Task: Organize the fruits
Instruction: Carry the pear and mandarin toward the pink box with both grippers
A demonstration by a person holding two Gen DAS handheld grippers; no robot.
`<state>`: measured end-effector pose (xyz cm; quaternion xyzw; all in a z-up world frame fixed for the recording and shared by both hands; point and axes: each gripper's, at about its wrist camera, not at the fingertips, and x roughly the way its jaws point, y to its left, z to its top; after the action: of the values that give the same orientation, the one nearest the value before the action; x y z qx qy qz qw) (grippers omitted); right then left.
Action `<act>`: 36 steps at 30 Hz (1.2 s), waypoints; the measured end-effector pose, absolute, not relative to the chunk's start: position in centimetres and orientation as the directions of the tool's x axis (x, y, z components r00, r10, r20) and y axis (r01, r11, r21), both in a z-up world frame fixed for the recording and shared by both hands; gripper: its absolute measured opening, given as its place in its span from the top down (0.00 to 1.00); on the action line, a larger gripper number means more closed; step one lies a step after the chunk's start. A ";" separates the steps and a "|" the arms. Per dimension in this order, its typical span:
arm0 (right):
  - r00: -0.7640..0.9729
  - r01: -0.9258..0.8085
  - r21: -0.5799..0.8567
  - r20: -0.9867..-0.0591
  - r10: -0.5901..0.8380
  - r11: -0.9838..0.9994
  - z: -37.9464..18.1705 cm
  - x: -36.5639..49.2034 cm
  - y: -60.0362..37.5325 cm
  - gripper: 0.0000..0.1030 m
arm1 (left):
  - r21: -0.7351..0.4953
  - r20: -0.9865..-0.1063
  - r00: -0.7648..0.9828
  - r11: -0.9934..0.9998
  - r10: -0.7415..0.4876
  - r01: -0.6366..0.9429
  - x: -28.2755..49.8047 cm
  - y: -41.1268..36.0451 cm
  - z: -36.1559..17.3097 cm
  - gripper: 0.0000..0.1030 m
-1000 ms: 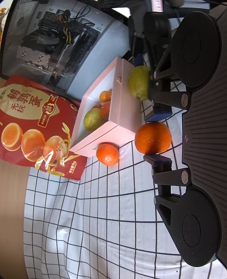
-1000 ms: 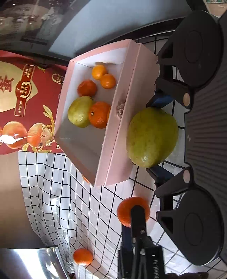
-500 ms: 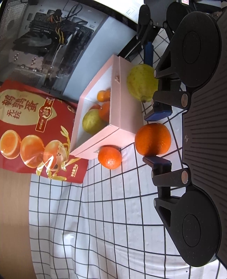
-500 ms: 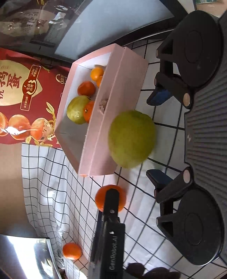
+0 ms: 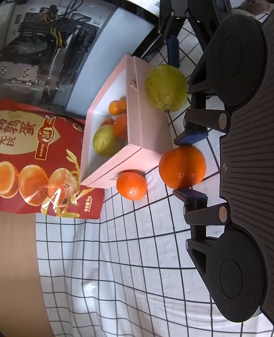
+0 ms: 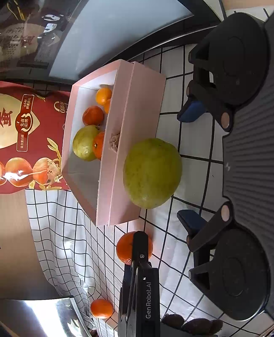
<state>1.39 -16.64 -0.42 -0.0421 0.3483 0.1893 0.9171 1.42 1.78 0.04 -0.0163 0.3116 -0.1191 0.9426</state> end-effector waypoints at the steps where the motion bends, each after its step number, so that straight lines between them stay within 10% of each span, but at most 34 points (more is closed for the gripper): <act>1: 0.685 -0.377 0.054 -0.655 0.318 0.925 -0.4 1.4 -16.6 0.12 | -0.100 -0.583 0.778 0.971 -0.234 0.217 1.3 1.7 0.0 0.52; 24: 0.808 -0.355 -0.147 -0.546 0.224 0.923 1.4 1.3 -14.2 0.12 | -0.355 -0.524 0.763 0.911 -0.379 0.209 -1.8 4.9 -1.0 0.52; 36: 0.736 -0.414 -0.029 -0.599 0.316 0.910 1.9 -0.2 -15.7 0.33 | -0.400 -0.502 0.767 0.894 -0.399 0.204 -2.2 5.5 -1.6 0.52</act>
<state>-0.19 -15.70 1.87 -0.0802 0.3054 0.1968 0.9282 -2.20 5.47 -1.57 -0.1631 0.2998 -0.1630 0.9257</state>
